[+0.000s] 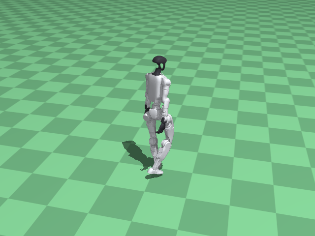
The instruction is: In place motions
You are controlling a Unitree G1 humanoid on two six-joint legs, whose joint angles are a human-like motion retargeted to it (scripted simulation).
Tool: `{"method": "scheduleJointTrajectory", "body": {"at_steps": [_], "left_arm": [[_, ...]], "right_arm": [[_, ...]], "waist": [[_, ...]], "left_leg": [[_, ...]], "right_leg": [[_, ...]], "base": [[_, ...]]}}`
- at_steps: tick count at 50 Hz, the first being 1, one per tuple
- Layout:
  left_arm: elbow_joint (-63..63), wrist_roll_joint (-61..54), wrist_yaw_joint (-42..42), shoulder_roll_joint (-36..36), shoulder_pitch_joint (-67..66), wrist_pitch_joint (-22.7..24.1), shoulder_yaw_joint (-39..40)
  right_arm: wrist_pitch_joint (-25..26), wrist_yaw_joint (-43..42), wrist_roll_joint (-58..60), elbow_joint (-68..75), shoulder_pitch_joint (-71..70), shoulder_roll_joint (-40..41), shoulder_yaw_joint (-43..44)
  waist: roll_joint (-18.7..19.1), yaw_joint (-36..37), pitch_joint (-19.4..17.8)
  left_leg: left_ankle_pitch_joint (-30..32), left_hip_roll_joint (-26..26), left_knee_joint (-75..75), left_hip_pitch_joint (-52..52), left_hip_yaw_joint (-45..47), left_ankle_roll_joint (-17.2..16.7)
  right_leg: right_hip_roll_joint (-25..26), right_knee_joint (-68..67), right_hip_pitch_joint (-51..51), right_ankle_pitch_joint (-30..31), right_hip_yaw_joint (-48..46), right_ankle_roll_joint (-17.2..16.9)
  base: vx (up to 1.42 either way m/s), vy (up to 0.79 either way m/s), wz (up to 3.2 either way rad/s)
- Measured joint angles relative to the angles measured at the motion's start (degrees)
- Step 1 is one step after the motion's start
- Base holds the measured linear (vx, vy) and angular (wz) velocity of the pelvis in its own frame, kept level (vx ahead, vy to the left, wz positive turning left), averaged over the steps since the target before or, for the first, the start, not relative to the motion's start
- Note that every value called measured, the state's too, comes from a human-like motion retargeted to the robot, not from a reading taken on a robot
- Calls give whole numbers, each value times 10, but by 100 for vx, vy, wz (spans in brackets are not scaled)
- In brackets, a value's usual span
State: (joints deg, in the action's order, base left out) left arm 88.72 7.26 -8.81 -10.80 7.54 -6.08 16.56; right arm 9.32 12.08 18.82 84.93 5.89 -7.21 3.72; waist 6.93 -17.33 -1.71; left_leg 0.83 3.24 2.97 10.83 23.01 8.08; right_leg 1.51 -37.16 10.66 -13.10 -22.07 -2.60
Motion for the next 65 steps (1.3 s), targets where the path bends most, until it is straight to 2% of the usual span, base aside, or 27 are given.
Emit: {"method": "scheduleJointTrajectory", "body": {"at_steps": [3,5,7,8,9,10,12,14,17,20,23,25,27,28,30,34,38,42,45,48,50,53,55,57,61,63,65], "left_arm": [[-34,19,-12,7,37,-3,-41],[-55,15,-16,22,48,2,-65],[-69,1,-26,32,58,8,-78],[-75,-7,-35,33,62,10,-79],[-81,-9,-44,34,64,10,-81],[-86,-7,-53,35,65,11,-83],[-94,5,-52,49,54,11,-86],[-86,0,-38,57,42,15,-80],[-72,-12,-38,58,23,17,-58],[-55,-3,-42,55,9,7,-35],[-39,-2,-34,52,-1,7,-33],[-31,-6,-32,49,-6,7,-41],[-29,-6,-34,48,-10,7,-47],[-27,-7,-34,48,-11,10,-52],[-25,-11,-35,48,-10,17,-64],[-25,-1,-39,39,2,21,-106],[-31,18,-35,40,-3,24,-130],[-40,5,-34,36,-11,30,-111],[-41,11,-32,31,-14,27,-65],[-33,12,-24,25,-24,23,-30],[-22,15,-17,22,-33,19,-17],[-4,27,-4,20,-44,15,-2],[6,33,0,15,-52,14,9],[5,32,3,16,-62,13,12],[-22,-3,-5,19,-73,12,5],[-40,-3,-10,19,-72,10,29],[-56,1,-5,16,-69,12,49]], "right_arm": [[9,7,16,15,11,8,7],[16,12,38,14,23,11,9],[22,18,67,1,26,14,3],[24,20,83,-8,25,15,-3],[24,19,96,-16,21,16,-5],[23,16,107,-23,17,18,-5],[22,2,120,-37,9,20,9],[18,-15,117,-51,5,20,11],[8,-36,97,-62,-7,20,6],[3,-37,84,-66,-17,20,5],[0,-32,93,-68,-17,19,6],[-1,-39,109,-66,-13,18,2],[2,-49,123,-61,-10,19,-3],[3,-52,129,-58,-7,19,-5],[4,-55,135,-52,-2,20,-9],[1,-39,123,-37,7,17,-8],[14,-17,127,-34,8,2,4],[9,-16,102,-38,-30,-19,-12],[14,-10,72,-37,-79,-25,-37],[16,-7,45,-35,-113,-20,-55],[14,-4,31,-37,-120,-18,-60],[9,-2,29,-40,-112,-16,-56],[9,-4,35,-36,-103,-10,-54],[15,-8,32,-24,-96,-5,-46],[25,-2,21,-12,-91,-2,-37],[23,3,21,-10,-91,-4,-43],[21,-1,20,-2,-93,-8,-48]], "waist": [[-23,17,-3],[-41,40,-2],[-67,61,-5],[-79,79,-4],[-84,95,-2],[-87,110,0],[-78,96,1],[-80,120,4],[-81,109,8],[-88,132,5],[-94,159,-1],[-93,156,-2],[-90,128,-2],[-80,107,-1],[-70,56,-1],[-72,38,-10],[-65,40,5],[-49,41,8],[-40,41,10],[-32,58,13],[-27,70,20],[-43,53,41],[-60,64,63],[-60,47,79],[-89,42,67],[-111,18,63],[-144,12,61]], "left_leg": [[0,-32,-3,-12,-25,5],[-4,-56,-2,-25,-37,9],[-11,-83,-2,-43,-37,12],[-14,-91,-4,-48,-25,11],[-17,-93,-5,-50,-17,10],[-20,-92,-5,-50,-10,8],[-19,-93,-1,-51,-45,5],[-25,-90,2,-55,-39,2],[-27,-94,11,-57,-69,-9],[-20,-98,29,-50,-113,-25],[-18,-113,47,-37,-206,-27],[-25,-115,53,-32,-226,-26],[-39,-91,45,-32,-156,-5],[-40,-68,34,-38,-118,-8],[-49,-56,40,-38,-110,-8],[-73,-30,53,-46,-35,-5],[-107,-1,50,-64,74,-13],[-138,29,40,-90,215,-41],[-150,38,20,-126,387,-74],[-152,32,-1,-155,497,-103],[-150,31,-4,-169,536,-122],[-146,18,18,-190,559,-137],[-136,9,35,-201,578,-136],[-111,27,54,-199,551,-124],[-65,32,89,-228,516,-92],[-24,48,142,-230,467,-52],[6,94,281,-188,373,25]], "right_leg": [[15,85,21,-10,82,-6],[5,164,11,5,95,3],[-12,234,-10,88,93,42],[0,239,-21,70,157,30],[-9,244,-30,62,111,40],[-29,250,-37,59,11,62],[-25,260,-44,62,18,43],[-20,272,-53,63,31,44],[-13,277,-53,64,44,44],[-18,266,-45,66,66,40],[-14,260,-38,70,94,43],[-13,262,-37,74,99,42],[-15,262,-35,79,90,41],[-8,261,-32,79,80,44],[-5,258,-26,76,59,52],[-10,247,-13,60,75,69],[-36,249,-6,25,-4,75],[-64,253,-20,-25,-150,63],[-78,246,-37,-55,-287,46],[-81,236,-69,-55,-426,43],[-81,231,-88,-39,-463,44],[-102,246,-89,32,-431,-5],[-104,223,-54,2,-328,4],[-141,181,-34,3,-324,11],[-140,179,-23,-5,-243,31],[-159,181,-22,-4,-213,27],[-184,183,-17,-3,-174,26]], "base": [[14,-9,155],[24,-7,96],[18,-7,21],[12,-5,-50],[8,-3,-65],[6,-2,44],[6,-4,97],[7,-4,-16],[5,-2,18],[-1,-1,-54],[-2,-2,-79],[-2,-4,-28],[-8,-6,14],[-9,-7,33],[-13,-9,5],[-23,-12,-184],[-30,-16,-357],[-49,-11,-493],[-44,4,-516],[-31,-6,-473],[-7,-13,-370],[5,-17,-222],[14,-26,-220],[15,-28,-130],[4,-27,-148],[2,-17,-89],[14,-19,-132]]}}
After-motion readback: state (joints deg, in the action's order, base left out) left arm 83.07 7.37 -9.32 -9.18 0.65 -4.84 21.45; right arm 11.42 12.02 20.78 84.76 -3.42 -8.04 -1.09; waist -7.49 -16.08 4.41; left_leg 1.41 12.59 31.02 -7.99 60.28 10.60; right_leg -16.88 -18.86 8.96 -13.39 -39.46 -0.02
